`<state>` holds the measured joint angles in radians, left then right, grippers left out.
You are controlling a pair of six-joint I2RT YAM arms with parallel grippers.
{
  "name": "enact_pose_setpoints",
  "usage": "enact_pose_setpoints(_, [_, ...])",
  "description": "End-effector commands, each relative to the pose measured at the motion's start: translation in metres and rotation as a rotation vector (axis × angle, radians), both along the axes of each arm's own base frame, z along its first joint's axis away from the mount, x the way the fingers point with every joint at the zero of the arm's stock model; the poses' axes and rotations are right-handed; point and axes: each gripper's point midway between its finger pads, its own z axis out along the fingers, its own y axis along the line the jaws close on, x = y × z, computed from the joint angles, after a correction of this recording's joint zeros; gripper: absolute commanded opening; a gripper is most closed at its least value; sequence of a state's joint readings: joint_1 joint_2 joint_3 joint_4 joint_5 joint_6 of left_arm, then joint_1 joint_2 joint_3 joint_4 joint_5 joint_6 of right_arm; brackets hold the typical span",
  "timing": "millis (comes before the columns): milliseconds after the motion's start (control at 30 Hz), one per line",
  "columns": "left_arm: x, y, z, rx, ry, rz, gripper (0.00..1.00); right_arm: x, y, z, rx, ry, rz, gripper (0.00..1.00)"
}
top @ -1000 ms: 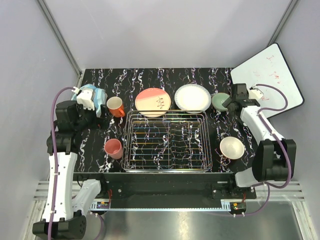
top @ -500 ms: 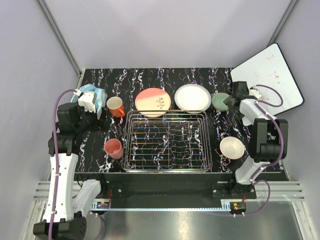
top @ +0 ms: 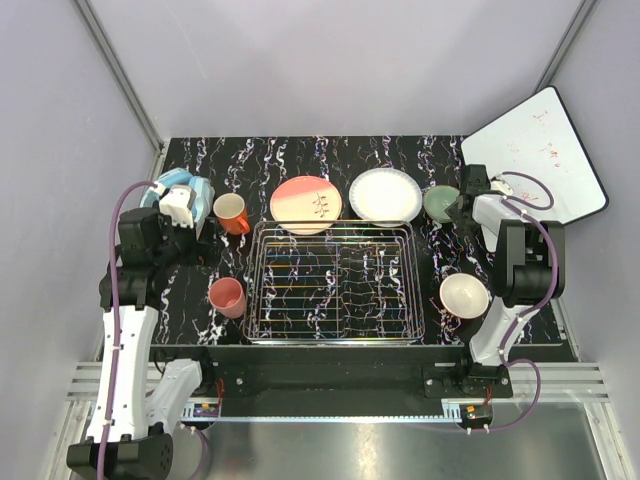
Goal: Load the mixed dishes into the dish rack
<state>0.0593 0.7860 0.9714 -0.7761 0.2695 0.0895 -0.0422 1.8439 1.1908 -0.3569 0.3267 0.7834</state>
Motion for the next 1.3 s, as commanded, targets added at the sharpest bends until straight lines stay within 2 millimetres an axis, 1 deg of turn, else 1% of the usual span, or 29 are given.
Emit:
enact_pose_setpoints(0, [0.004, 0.002, 0.007, 0.01, -0.048, -0.002, 0.99, 0.017, -0.001, 0.015, -0.035, -0.065, 0.022, 0.45])
enact_pose_setpoints(33, [0.005, 0.001, 0.007, 0.008, -0.047, -0.002, 0.99, 0.016, 0.0, 0.014, -0.042, -0.062, 0.027, 0.37])
enact_pose_setpoints(133, [0.005, 0.001, 0.006, 0.007, -0.046, -0.003, 0.99, 0.014, 0.002, 0.015, -0.063, -0.063, 0.042, 0.24])
enact_pose_setpoints(167, [0.005, 0.001, 0.007, 0.007, -0.049, -0.002, 0.99, 0.014, 0.001, 0.017, -0.072, -0.069, 0.041, 0.16])
enact_pose_setpoints(233, [0.004, 0.001, 0.008, 0.008, -0.057, -0.002, 0.99, 0.011, 0.002, 0.017, -0.083, -0.063, 0.048, 0.1])
enact_pose_setpoints(267, [0.004, 0.002, 0.008, 0.009, -0.057, 0.001, 0.99, 0.01, 0.003, 0.018, -0.087, -0.063, 0.049, 0.03])
enact_pose_setpoints(300, [0.003, 0.002, 0.008, 0.011, -0.062, 0.002, 0.99, 0.008, 0.001, 0.019, -0.099, -0.06, 0.045, 0.01])
enact_pose_setpoints(333, [0.003, 0.002, 0.009, 0.012, -0.065, 0.002, 0.99, 0.005, -0.001, 0.02, -0.109, -0.051, 0.045, 0.0])
enact_pose_setpoints(367, [0.003, 0.002, 0.008, 0.012, -0.063, 0.0, 0.99, 0.005, 0.014, 0.03, -0.122, -0.07, 0.08, 0.0])
enact_pose_setpoints(433, [0.001, 0.001, 0.007, 0.01, -0.063, -0.001, 0.99, -0.001, 0.018, 0.043, -0.189, -0.079, 0.098, 0.0])
enact_pose_setpoints(467, [0.001, 0.001, 0.007, 0.009, -0.065, 0.0, 0.99, -0.003, 0.021, 0.065, -0.221, -0.126, 0.103, 0.0])
enact_pose_setpoints(500, [0.002, 0.002, 0.007, 0.01, -0.066, 0.001, 0.99, -0.007, 0.033, 0.078, -0.286, -0.144, 0.119, 0.0])
enact_pose_setpoints(533, [0.001, 0.001, 0.006, 0.009, -0.063, 0.0, 0.99, -0.014, 0.036, 0.088, -0.335, -0.142, 0.14, 0.0])
enact_pose_setpoints(567, [0.001, 0.001, 0.006, 0.008, -0.064, 0.001, 0.99, -0.021, 0.037, 0.114, -0.395, -0.189, 0.121, 0.0])
enact_pose_setpoints(600, [0.001, 0.001, 0.006, 0.005, -0.064, 0.0, 0.99, -0.029, 0.049, 0.122, -0.422, -0.196, 0.153, 0.0])
enact_pose_setpoints(633, [0.001, 0.001, 0.007, 0.004, -0.067, -0.001, 0.99, -0.038, 0.049, 0.142, -0.44, -0.233, 0.153, 0.0])
enact_pose_setpoints(667, [0.001, 0.001, 0.007, 0.004, -0.067, -0.001, 0.99, -0.045, 0.047, 0.15, -0.459, -0.243, 0.146, 0.0])
enact_pose_setpoints(700, [0.001, 0.0, 0.007, 0.003, -0.067, -0.002, 0.99, -0.052, 0.046, 0.155, -0.469, -0.25, 0.145, 0.0])
enact_pose_setpoints(733, [0.001, 0.0, 0.008, 0.001, -0.068, -0.002, 0.99, -0.062, 0.043, 0.153, -0.48, -0.236, 0.155, 0.0])
enact_pose_setpoints(767, [0.001, 0.0, 0.008, -0.001, -0.068, -0.003, 0.99, -0.071, 0.038, 0.168, -0.484, -0.272, 0.137, 0.0])
enact_pose_setpoints(800, [0.0, -0.001, 0.008, -0.002, -0.067, -0.002, 0.99, -0.079, 0.037, 0.166, -0.493, -0.264, 0.143, 0.0])
enact_pose_setpoints(833, [0.001, -0.001, 0.009, -0.004, -0.072, -0.003, 0.99, -0.087, 0.035, 0.18, -0.489, -0.305, 0.135, 0.0])
enact_pose_setpoints(933, [0.0, -0.001, 0.01, -0.007, -0.071, -0.005, 0.99, -0.104, 0.038, 0.192, -0.489, -0.33, 0.145, 0.0])
enact_pose_setpoints(1033, [0.0, -0.002, 0.01, -0.012, -0.074, -0.005, 0.99, -0.117, 0.035, 0.196, -0.507, -0.303, 0.143, 0.0])
enact_pose_setpoints(1100, [0.0, -0.002, 0.009, -0.014, -0.071, -0.006, 0.99, -0.121, 0.046, 0.2, -0.525, -0.309, 0.196, 0.0])
enact_pose_setpoints(1133, [0.0, -0.002, 0.009, -0.013, -0.069, -0.005, 0.99, -0.125, 0.058, 0.206, -0.532, -0.332, 0.23, 0.0])
enact_pose_setpoints(1167, [0.0, -0.002, 0.008, -0.013, -0.069, -0.005, 0.99, -0.127, 0.065, 0.207, -0.542, -0.334, 0.258, 0.0])
enact_pose_setpoints(1233, [-0.001, -0.003, 0.005, -0.01, -0.061, -0.01, 0.99, -0.132, 0.074, 0.21, -0.583, -0.33, 0.283, 0.0])
enact_pose_setpoints(1267, [0.001, -0.004, 0.002, -0.011, -0.055, -0.019, 0.99, -0.135, 0.092, 0.212, -0.595, -0.338, 0.339, 0.0])
